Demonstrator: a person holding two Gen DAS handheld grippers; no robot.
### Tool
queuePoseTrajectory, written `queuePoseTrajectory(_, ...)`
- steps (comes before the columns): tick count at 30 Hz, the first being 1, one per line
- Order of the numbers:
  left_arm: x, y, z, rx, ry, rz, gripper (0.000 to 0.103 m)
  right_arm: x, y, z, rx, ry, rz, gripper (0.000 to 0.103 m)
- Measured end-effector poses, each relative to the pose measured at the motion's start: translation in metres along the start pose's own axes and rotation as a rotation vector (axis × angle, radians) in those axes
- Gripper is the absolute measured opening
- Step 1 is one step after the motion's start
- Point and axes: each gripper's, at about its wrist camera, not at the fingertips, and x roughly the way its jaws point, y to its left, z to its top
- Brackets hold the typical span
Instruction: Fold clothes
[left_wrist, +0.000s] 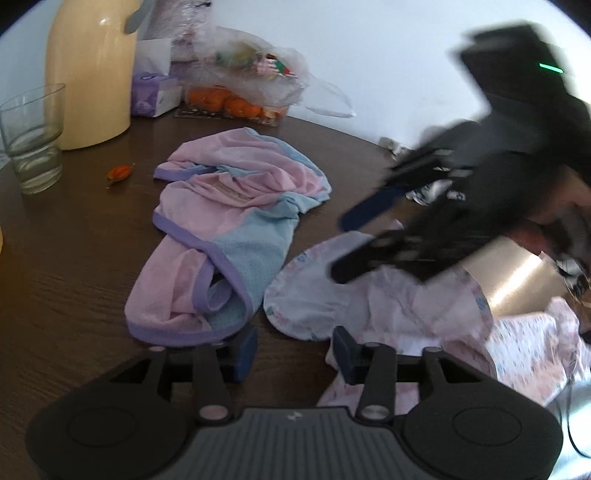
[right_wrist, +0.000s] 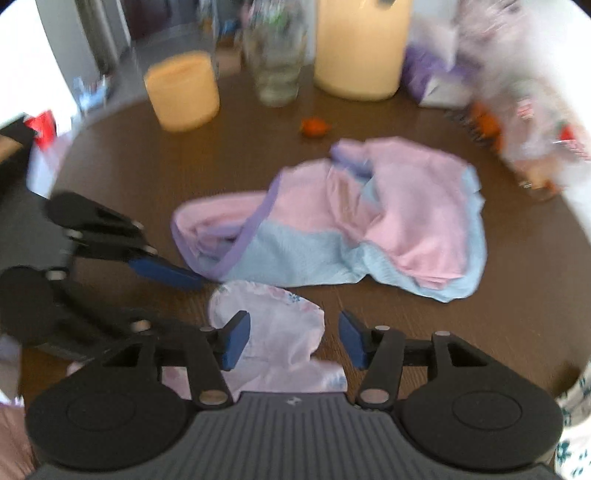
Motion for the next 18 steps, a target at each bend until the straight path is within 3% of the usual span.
queuePoseTrajectory(2, -0.006, 0.0, 0.002, 0.033, 0.002, 0.0, 0.065, 0.016, 0.001, 0.009, -0.018, 0.062, -0.006, 0.046)
queuePoseTrajectory(4, -0.011, 0.001, 0.005, 0.057, -0.01, -0.005, 0.076, 0.024, 0.002, 0.012, -0.023, 0.091, -0.001, 0.024)
queuePoseTrajectory(6, -0.015, 0.003, 0.008, 0.074, -0.022, -0.016, 0.078, 0.025, 0.002, 0.012, -0.024, 0.082, 0.01, 0.008)
queuePoseTrajectory(13, -0.007, 0.013, 0.015, 0.046, -0.07, -0.076, 0.078, -0.022, 0.027, -0.009, -0.167, -0.152, -0.016, 0.005)
queuePoseTrajectory(15, -0.007, 0.013, 0.016, 0.03, -0.102, -0.097, 0.072, -0.036, 0.04, -0.019, -0.24, -0.218, -0.039, 0.005)
queuePoseTrajectory(16, -0.007, 0.012, 0.016, 0.03, -0.115, -0.108, 0.058, -0.04, 0.047, -0.023, -0.267, -0.237, -0.061, 0.005)
queuePoseTrajectory(18, -0.007, 0.008, 0.017, 0.036, -0.13, -0.121, 0.04, -0.043, 0.052, -0.03, -0.281, -0.259, -0.081, 0.005)
